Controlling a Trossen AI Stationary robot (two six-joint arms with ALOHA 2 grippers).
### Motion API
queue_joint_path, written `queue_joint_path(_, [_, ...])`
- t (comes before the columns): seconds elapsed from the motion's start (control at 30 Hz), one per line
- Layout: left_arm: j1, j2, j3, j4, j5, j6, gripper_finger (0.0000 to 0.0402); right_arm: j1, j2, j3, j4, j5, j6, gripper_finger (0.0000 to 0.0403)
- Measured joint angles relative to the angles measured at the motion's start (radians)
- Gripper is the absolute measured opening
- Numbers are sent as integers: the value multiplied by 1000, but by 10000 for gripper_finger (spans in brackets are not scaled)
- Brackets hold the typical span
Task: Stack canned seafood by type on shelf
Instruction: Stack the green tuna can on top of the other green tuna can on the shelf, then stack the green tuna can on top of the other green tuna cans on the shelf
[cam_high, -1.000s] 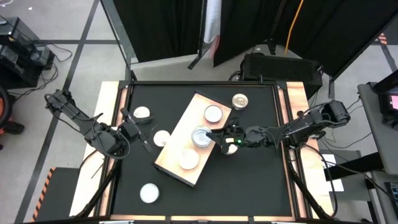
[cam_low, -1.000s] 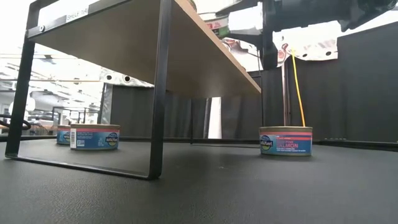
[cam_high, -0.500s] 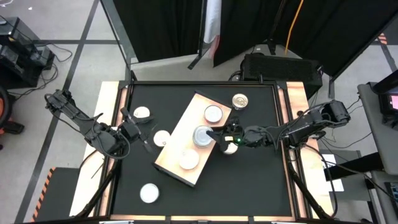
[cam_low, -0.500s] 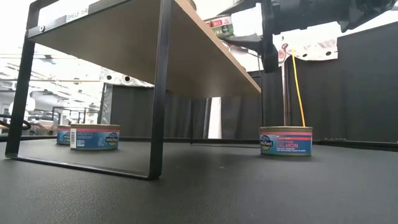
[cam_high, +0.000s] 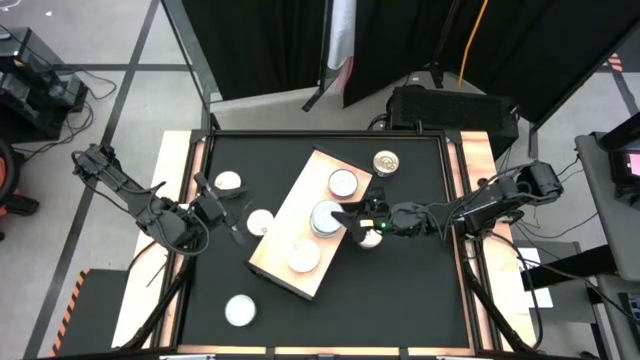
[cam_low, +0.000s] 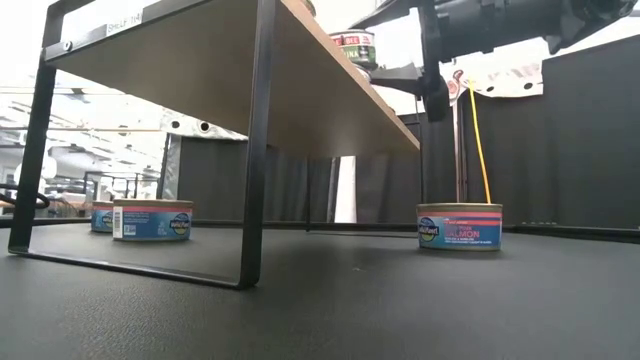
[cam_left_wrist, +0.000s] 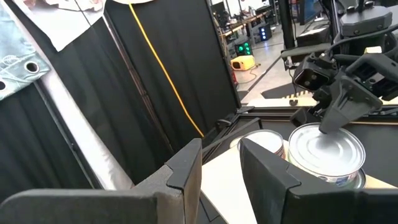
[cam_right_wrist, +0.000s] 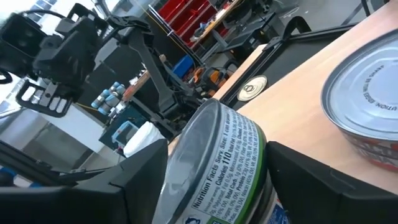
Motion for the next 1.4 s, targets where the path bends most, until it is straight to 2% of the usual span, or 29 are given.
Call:
queue_joint_path(0.27, [0,0,0,0,0,0,113,1,0,16,-26,-7,-19,313])
queue_joint_path(0.43, [0,0,0,0,0,0,113,13,0,71,-117,-1,-50,322])
queue_joint_path(0.83, [0,0,0,-7,0,15,113,44,-11,258,-533,43,-96,322])
queue_joint_path(0.97, [0,-12,0,-43,57,-74,113,67,-48,352,-727,86,-147,322])
queue_joint_path(1.1, [3,-63,-1,-67,252,-166,113,113,-77,434,-922,122,-182,322])
queue_joint_path(1.2, [-9,-112,-1,-107,503,-219,113,168,-91,469,-1006,132,-207,322])
queue_joint_path(1.4, [-50,-136,0,-154,998,-289,113,299,-85,459,-1019,144,-221,322])
